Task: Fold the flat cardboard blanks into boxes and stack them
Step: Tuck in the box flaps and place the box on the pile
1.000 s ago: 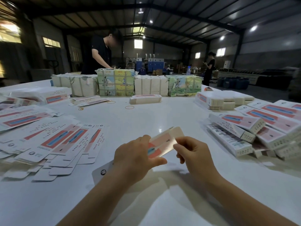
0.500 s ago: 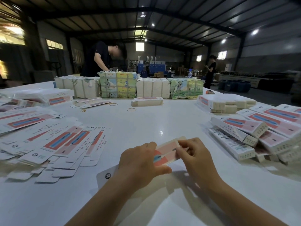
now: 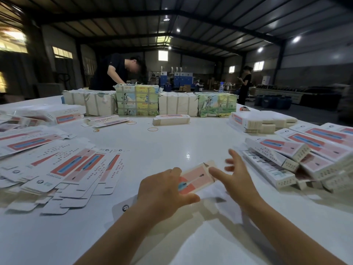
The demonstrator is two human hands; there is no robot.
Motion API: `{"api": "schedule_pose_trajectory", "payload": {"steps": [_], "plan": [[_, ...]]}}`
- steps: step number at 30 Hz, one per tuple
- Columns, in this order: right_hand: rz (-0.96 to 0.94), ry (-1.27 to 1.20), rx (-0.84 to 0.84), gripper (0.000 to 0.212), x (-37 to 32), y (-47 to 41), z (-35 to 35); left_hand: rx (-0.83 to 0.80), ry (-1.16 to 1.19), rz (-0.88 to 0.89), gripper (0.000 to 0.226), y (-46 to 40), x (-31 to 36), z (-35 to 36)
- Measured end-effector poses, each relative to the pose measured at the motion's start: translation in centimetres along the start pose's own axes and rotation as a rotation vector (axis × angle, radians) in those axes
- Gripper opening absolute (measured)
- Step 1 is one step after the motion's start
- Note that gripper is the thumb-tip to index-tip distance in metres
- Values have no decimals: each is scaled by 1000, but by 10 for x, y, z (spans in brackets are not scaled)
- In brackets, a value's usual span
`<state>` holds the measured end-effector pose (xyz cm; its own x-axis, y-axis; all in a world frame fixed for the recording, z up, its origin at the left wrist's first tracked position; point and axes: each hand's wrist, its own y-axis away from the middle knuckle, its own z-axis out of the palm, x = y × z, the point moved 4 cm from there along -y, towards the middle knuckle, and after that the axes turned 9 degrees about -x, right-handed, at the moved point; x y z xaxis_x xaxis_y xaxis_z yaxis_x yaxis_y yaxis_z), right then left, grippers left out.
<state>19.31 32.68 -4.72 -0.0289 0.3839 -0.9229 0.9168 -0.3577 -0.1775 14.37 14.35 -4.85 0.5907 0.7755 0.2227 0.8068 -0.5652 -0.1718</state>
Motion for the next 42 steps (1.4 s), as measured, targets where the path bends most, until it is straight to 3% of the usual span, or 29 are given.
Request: {"api": "schedule_pose_trajectory", "payload": {"steps": [2,3,5,7,11,14,16,21,24,31,37,42], "plan": [[260,-505,-241,50,6,-1,11,-4,-7,6,58,0,2,1],[315,-612,-313,38,5,0,15,-6,-9,9,58,0,3,2],[256,-525,-337,18,4,-1,15,7,-14,11,59,0,2,2],[88,-373,-248,8,1,1,14,28,-16,13,58,-1,3,1],[-307,305,-47,16,-13,15,19,72,-48,-3,59,-2,5,0],[-410,609,-21,34,-14,20,31,119,-135,-10,58,-2,8,-2],[-413,569,-13,34,-16,22,29,139,-164,-1,59,-2,7,-3],[-133,-267,-179,24,-14,14,21,178,-125,25,60,0,1,-7],[-25,-427,-262,21,-14,11,18,198,-117,54,60,1,2,-7],[-33,-505,-236,24,-17,12,10,294,-118,103,63,4,6,-9],[-164,-181,-95,45,-23,18,10,324,-191,105,71,5,10,-10],[-195,-58,-30,43,-21,16,7,298,-246,111,72,5,15,-9]]}}
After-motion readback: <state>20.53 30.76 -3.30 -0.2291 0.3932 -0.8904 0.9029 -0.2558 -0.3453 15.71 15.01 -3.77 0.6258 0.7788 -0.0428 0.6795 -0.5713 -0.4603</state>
